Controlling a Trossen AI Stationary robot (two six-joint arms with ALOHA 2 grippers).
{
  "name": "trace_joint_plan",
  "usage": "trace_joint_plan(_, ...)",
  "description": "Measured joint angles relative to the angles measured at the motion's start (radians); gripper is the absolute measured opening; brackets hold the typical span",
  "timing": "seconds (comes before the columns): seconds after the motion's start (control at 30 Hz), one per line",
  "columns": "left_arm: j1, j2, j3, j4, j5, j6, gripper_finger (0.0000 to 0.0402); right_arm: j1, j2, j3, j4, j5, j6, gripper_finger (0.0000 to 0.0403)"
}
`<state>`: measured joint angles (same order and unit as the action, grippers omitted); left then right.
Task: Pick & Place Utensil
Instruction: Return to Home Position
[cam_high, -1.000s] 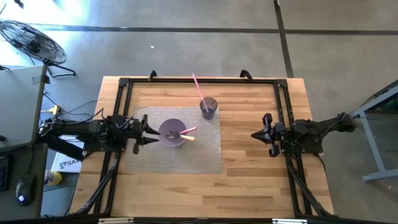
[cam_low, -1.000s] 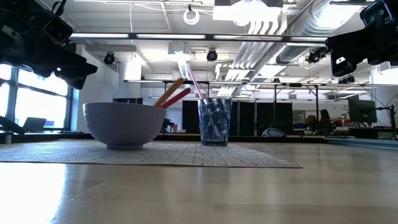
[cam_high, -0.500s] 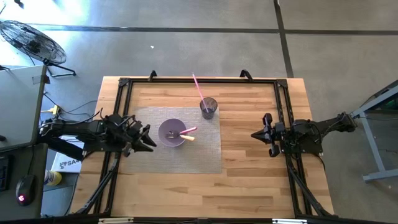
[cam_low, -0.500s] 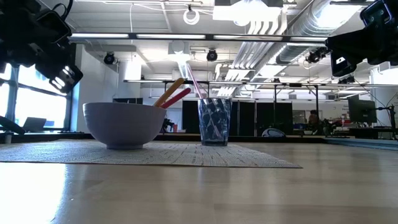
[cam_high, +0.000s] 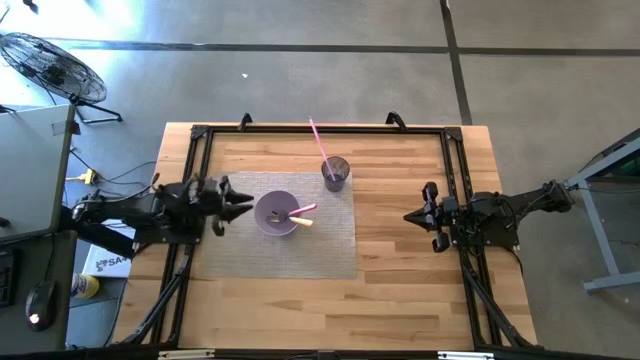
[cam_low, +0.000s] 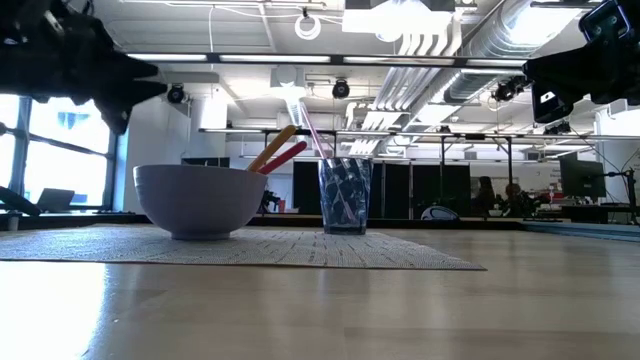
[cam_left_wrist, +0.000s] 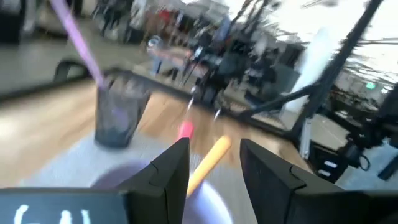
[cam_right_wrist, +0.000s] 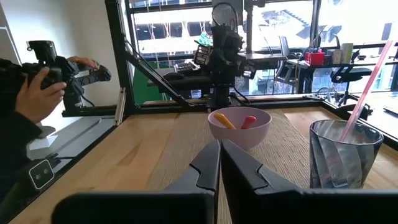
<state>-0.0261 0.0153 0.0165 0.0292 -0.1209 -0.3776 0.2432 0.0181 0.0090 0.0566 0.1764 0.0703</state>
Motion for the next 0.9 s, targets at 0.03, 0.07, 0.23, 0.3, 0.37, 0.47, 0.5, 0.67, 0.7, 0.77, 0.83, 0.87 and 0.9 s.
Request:
trace_joint_plan(0.03, 0.0, -0.016, 0.0, 0.002, 0.005, 0.034, 0.014, 0.0, 0.0, 0.0, 0.0, 0.0, 0.0, 0.0009)
trace_joint_plan(0.07, 0.0, -0.012, -0.001, 0.014, 0.012, 0.069, 0.014, 0.0, 0.0, 0.0, 0.0, 0.0, 0.0, 0.0009)
trace_joint_plan(0.23, 0.0, -0.009, -0.001, -0.01, 0.059, 0.162, 0.014, 0.0, 0.008, 0.0, 0.004, 0.004, 0.0, 0.0005)
trace_joint_plan(0.3, 0.0, -0.01, -0.002, -0.01, 0.087, 0.131, 0.014, 0.0, 0.011, 0.0, 0.005, 0.006, 0.0, 0.0005)
trace_joint_plan(0.37, 0.0, -0.009, -0.002, -0.019, 0.109, 0.118, 0.014, 0.0, 0.011, 0.0, 0.005, 0.006, 0.0, 0.0006)
trace_joint_plan(0.47, 0.0, -0.009, -0.003, -0.017, 0.115, 0.115, 0.014, 0.0, 0.011, 0.0, 0.005, 0.006, 0.0, 0.0008)
trace_joint_plan(0.5, 0.0, -0.009, -0.003, -0.017, 0.114, 0.115, 0.014, 0.0, 0.011, 0.0, 0.005, 0.006, 0.0, 0.0009)
trace_joint_plan(0.67, 0.0, -0.009, 0.002, -0.031, 0.114, 0.114, 0.0141, 0.0, 0.011, 0.0, 0.005, 0.005, 0.0, 0.0006)
trace_joint_plan(0.7, 0.0, -0.009, 0.002, -0.032, 0.115, 0.114, 0.0141, 0.0, 0.011, 0.0, 0.005, 0.005, 0.0, 0.0005)
trace_joint_plan(0.77, 0.0, -0.009, 0.002, -0.032, 0.114, 0.114, 0.0141, 0.0, 0.011, 0.0, 0.005, 0.005, 0.0, 0.0005)
trace_joint_plan(0.83, 0.0, -0.009, 0.002, -0.032, 0.113, 0.114, 0.0141, 0.0, 0.011, 0.0, 0.005, 0.005, 0.0, 0.0006)
trace_joint_plan(0.87, -0.001, -0.009, 0.002, -0.032, 0.112, 0.114, 0.0141, 0.0, 0.011, 0.0, 0.006, 0.005, 0.0, 0.0007)
trace_joint_plan(0.9, -0.001, -0.009, 0.002, -0.032, 0.113, 0.112, 0.0141, 0.0, 0.011, 0.0, 0.006, 0.005, 0.0, 0.0008)
